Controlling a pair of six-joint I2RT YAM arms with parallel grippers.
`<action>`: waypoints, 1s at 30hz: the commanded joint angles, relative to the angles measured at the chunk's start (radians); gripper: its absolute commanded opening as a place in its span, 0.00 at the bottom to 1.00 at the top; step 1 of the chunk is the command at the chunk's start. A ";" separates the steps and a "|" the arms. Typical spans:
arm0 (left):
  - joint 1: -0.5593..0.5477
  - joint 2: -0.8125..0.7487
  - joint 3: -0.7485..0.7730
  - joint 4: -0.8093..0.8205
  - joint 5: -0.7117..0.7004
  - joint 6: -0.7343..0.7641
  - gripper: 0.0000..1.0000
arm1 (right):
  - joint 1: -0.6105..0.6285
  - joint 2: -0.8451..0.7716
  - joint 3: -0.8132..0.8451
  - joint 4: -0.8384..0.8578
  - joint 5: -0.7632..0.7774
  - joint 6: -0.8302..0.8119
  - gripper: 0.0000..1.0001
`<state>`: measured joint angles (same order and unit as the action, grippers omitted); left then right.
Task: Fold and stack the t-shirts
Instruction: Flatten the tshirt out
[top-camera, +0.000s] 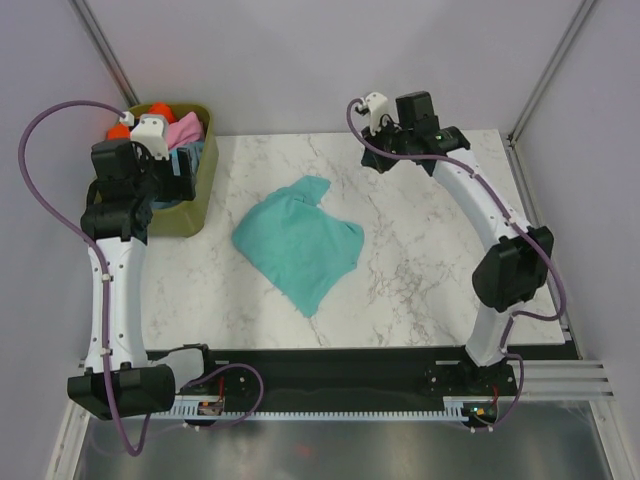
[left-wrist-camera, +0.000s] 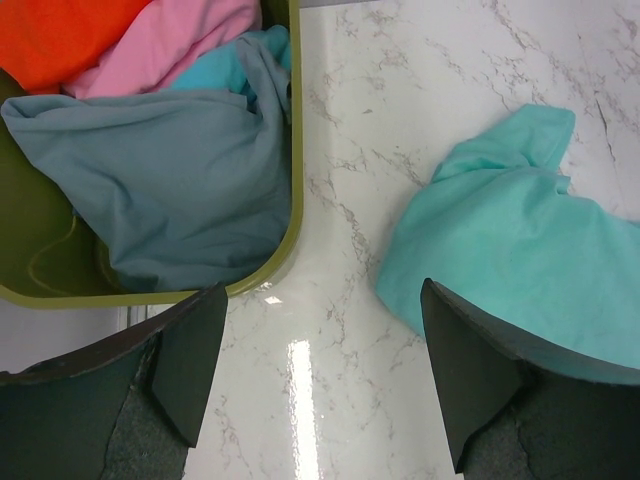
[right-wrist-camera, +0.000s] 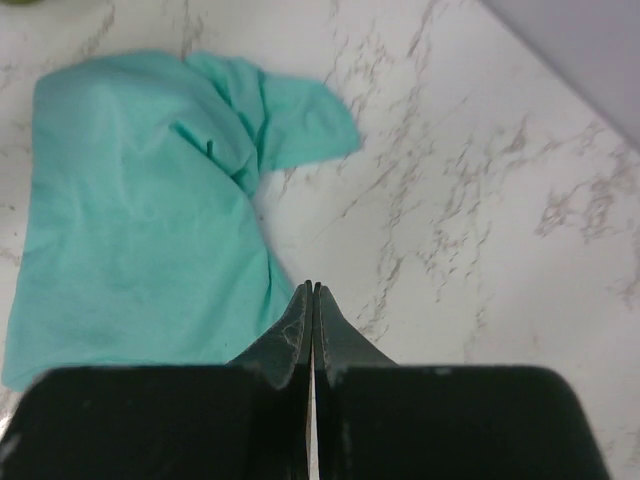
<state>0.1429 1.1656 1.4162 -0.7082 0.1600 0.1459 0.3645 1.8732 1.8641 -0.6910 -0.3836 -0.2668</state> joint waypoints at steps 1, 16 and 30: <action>0.004 -0.027 -0.014 0.021 0.004 -0.023 0.86 | 0.002 -0.106 0.058 0.050 0.032 -0.020 0.00; 0.006 -0.020 -0.005 0.021 0.004 -0.023 0.86 | -0.010 -0.203 -0.346 -0.105 -0.138 0.107 0.84; 0.006 0.046 0.009 0.021 0.004 -0.023 0.86 | -0.030 0.098 -0.286 -0.096 -0.247 0.123 0.84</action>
<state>0.1429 1.2015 1.4002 -0.7078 0.1600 0.1455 0.3363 1.9213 1.5200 -0.8062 -0.5774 -0.1669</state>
